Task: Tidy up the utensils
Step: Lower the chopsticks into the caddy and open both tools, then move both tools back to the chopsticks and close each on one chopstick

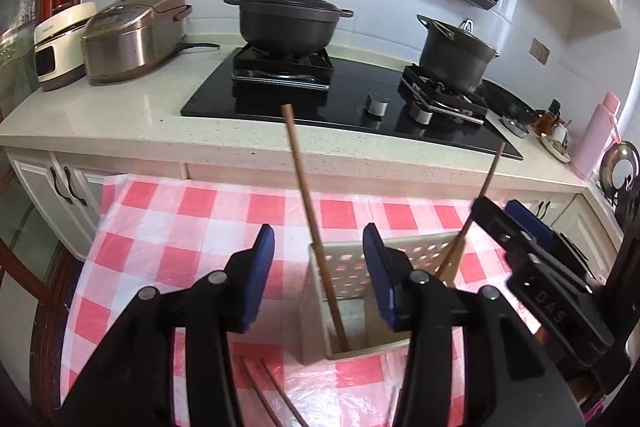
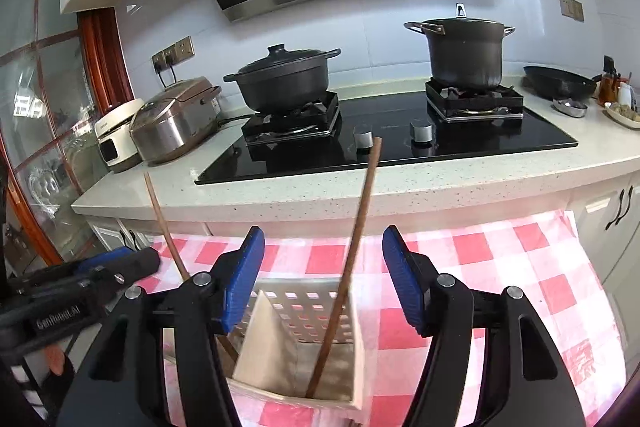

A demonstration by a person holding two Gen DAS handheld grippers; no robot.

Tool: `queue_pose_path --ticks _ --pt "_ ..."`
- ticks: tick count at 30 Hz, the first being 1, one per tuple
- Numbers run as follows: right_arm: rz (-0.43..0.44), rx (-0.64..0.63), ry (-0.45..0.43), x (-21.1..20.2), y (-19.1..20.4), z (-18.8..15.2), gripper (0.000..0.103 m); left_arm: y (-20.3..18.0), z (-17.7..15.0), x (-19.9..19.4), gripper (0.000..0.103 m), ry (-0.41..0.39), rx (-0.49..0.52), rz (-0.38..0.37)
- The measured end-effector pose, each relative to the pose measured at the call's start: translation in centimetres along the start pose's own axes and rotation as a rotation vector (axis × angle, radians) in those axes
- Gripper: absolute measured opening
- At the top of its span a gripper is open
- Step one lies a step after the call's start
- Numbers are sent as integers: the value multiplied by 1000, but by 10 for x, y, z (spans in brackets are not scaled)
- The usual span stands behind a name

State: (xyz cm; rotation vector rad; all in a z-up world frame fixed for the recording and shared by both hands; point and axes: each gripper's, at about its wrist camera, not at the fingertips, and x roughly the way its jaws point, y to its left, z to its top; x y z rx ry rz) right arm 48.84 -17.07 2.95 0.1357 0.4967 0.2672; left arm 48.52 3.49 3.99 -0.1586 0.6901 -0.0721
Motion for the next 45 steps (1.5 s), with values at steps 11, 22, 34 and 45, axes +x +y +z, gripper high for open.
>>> queue_pose_path --ticks 11,22,34,45 --pt "19 26 7 -44 -20 -51 60 30 -61 -41 95 -133 -2 109" --pt "-54 28 83 -90 -28 -147 60 39 -161 -52 98 -50 33 196" --pt "-17 26 176 -120 -9 -204 52 37 -221 -59 97 38 48 212" --pt "-18 5 219 -118 -1 -220 40 22 -230 -55 80 80 64 134"
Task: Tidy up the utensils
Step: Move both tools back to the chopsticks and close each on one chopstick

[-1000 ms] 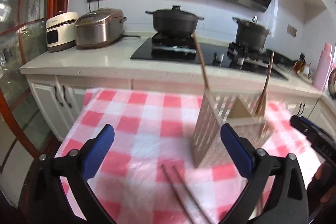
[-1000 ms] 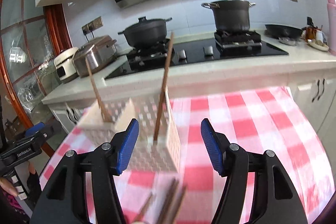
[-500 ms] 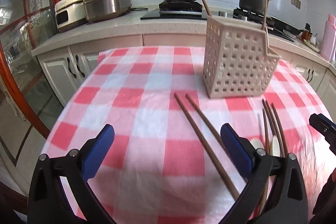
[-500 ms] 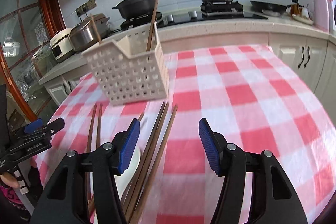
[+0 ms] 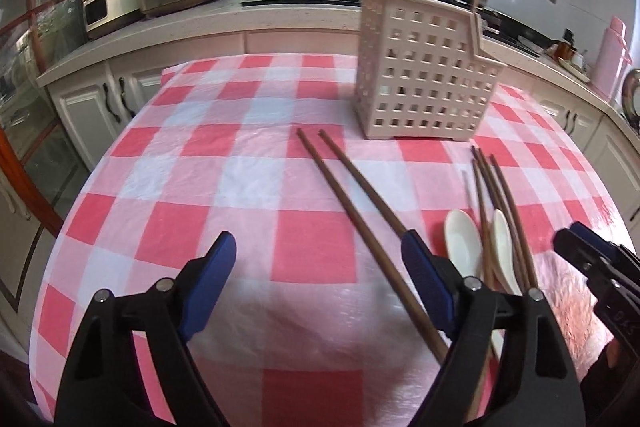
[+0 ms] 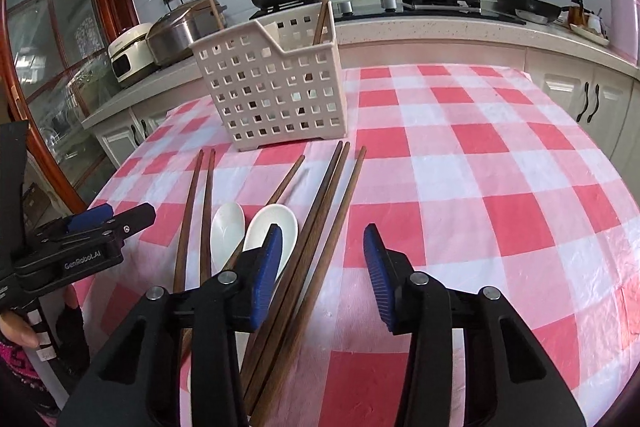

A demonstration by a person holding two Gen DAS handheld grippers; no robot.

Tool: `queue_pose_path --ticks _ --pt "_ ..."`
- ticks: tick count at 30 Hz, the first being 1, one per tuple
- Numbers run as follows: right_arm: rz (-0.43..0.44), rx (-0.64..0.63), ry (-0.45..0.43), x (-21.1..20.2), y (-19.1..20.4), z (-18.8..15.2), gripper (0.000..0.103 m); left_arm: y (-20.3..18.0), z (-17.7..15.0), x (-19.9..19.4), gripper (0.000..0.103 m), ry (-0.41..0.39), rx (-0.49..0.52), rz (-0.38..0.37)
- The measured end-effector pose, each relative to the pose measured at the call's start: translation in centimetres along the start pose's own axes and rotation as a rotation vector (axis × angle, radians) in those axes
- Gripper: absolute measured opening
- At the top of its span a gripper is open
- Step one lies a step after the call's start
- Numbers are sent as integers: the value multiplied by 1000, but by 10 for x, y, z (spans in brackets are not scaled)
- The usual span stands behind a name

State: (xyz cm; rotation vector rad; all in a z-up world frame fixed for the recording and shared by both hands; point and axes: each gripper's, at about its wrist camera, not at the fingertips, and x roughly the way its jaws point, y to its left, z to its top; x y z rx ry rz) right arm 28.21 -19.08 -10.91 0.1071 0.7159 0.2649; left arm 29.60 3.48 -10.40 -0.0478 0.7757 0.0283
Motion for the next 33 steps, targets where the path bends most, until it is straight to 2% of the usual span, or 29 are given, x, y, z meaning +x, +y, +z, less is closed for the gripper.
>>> queue_pose_path --ticks 6,12,17,20,21,22,30,33 --pt "-2 1 7 2 0 -1 39 -6 -2 13 69 46 3 -14" --pt "23 -15 15 10 9 13 34 -6 12 37 57 117 -23 1" --pt "49 -15 51 28 18 31 29 -7 23 54 39 142 -28 4" --pt "63 -12 78 39 24 39 25 -10 27 57 16 138 -8 2" --pt "69 -11 86 43 25 41 25 -10 27 59 4 141 -3 0" --pt "76 -11 97 48 28 43 25 -8 26 61 2 144 -5 -8" --pt "62 23 191 77 30 50 24 16 18 54 0 127 -5 -22" --pt "58 24 202 84 30 53 24 33 19 49 0 118 -42 -33"
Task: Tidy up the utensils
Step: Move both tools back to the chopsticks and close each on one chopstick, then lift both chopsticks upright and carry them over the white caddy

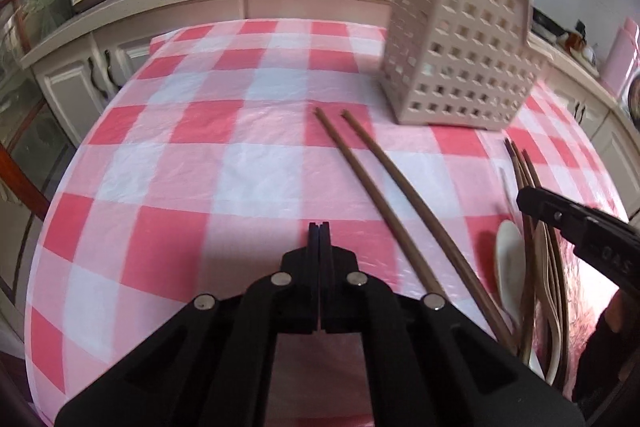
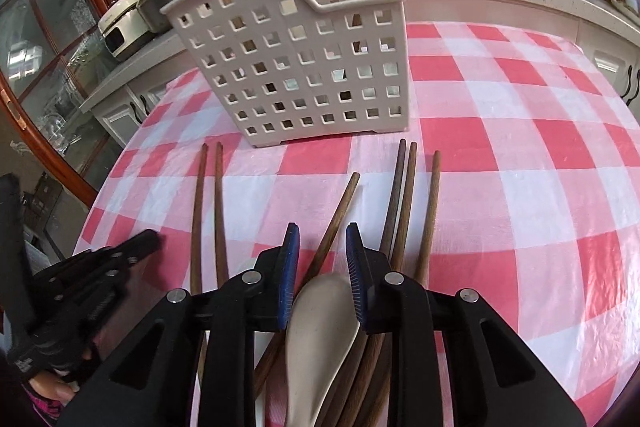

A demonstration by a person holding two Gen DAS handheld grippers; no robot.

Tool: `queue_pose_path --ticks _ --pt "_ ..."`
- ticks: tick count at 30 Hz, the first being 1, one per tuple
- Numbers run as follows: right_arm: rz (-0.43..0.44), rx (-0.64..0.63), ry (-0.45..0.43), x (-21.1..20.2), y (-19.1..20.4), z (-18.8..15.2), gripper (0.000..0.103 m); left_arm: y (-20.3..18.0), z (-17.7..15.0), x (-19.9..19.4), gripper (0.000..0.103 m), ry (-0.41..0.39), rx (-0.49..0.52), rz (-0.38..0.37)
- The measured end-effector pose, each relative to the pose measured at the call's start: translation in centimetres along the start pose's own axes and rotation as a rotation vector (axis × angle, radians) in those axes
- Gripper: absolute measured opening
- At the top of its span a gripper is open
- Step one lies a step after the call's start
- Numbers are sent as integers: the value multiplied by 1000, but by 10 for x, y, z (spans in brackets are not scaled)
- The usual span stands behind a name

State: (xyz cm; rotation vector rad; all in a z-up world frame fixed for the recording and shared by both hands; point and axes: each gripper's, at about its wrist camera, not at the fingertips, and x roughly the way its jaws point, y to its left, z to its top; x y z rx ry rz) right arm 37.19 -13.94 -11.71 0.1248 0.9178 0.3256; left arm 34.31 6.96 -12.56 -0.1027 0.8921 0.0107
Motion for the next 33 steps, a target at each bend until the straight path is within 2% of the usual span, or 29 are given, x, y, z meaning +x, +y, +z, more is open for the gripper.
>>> queue_pose_path --ticks 5,7,11,16,20,21,22,28,33 --pt "8 1 50 14 1 5 24 5 8 -1 2 -10 -30 -28" --pt "2 -9 58 16 1 5 18 5 10 6 13 2 -57 -41" --pt "11 -15 -2 4 4 3 13 -1 15 19 14 22 -92 -53" --pt "41 -9 -83 -20 6 1 11 -11 28 30 27 11 -124 -37" --pt "46 -14 -125 -36 6 -1 10 -19 39 41 25 2 -111 14" --pt "52 -10 -136 -40 5 -1 10 -22 40 43 14 3 -93 25" --pt "56 -8 -141 -42 4 -1 10 -25 41 45 9 6 -79 24" --pt "56 0 -171 -53 -2 -6 10 -34 32 37 6 -11 -21 18" --pt "59 17 -203 -68 -7 -12 10 -31 17 11 6 -70 -9 8"
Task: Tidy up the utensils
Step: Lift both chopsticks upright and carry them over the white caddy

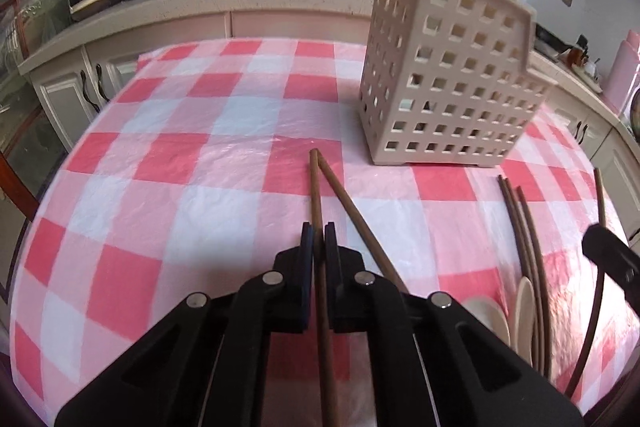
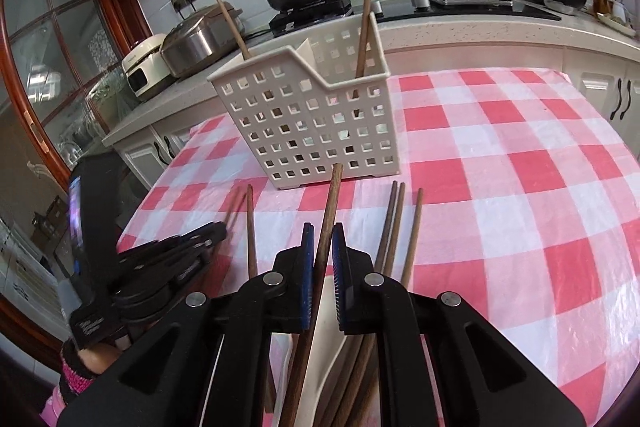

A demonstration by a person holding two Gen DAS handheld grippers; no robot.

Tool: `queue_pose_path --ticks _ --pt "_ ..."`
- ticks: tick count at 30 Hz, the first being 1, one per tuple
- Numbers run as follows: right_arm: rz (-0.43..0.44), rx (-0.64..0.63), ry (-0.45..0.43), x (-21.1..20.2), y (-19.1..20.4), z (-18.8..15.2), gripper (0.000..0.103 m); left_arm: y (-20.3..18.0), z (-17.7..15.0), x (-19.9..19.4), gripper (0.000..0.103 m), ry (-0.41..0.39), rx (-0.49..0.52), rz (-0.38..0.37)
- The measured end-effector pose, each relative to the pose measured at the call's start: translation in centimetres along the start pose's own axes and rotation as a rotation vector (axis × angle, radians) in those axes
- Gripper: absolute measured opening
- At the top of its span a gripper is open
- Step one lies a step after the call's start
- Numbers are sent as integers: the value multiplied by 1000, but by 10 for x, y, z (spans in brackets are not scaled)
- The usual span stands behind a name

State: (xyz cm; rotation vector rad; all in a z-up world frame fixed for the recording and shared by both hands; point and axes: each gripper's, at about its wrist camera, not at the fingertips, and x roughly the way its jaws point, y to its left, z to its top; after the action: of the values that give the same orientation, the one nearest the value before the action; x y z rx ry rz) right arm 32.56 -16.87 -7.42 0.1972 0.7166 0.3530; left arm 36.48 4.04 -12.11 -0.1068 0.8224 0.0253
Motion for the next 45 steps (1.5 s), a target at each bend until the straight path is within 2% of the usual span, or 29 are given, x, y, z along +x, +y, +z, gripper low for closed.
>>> queue_pose_path --ticks 7,13,24,31,45 --pt "-10 -14 -81 -34 3 4 9 7 -12 -54 6 -125 1 -15" --pt "-52 -70 -189 -69 14 5 8 9 -19 -108 6 -267 5 -19" --pt "-121 -131 -350 -124 21 5 7 9 -30 -164 6 -396 16 -10" --pt "-153 -138 -394 -143 17 6 7 9 -37 -196 6 -504 28 -6" --pt "-187 -179 -436 -157 28 4 6 3 -40 -213 5 -540 58 -7"
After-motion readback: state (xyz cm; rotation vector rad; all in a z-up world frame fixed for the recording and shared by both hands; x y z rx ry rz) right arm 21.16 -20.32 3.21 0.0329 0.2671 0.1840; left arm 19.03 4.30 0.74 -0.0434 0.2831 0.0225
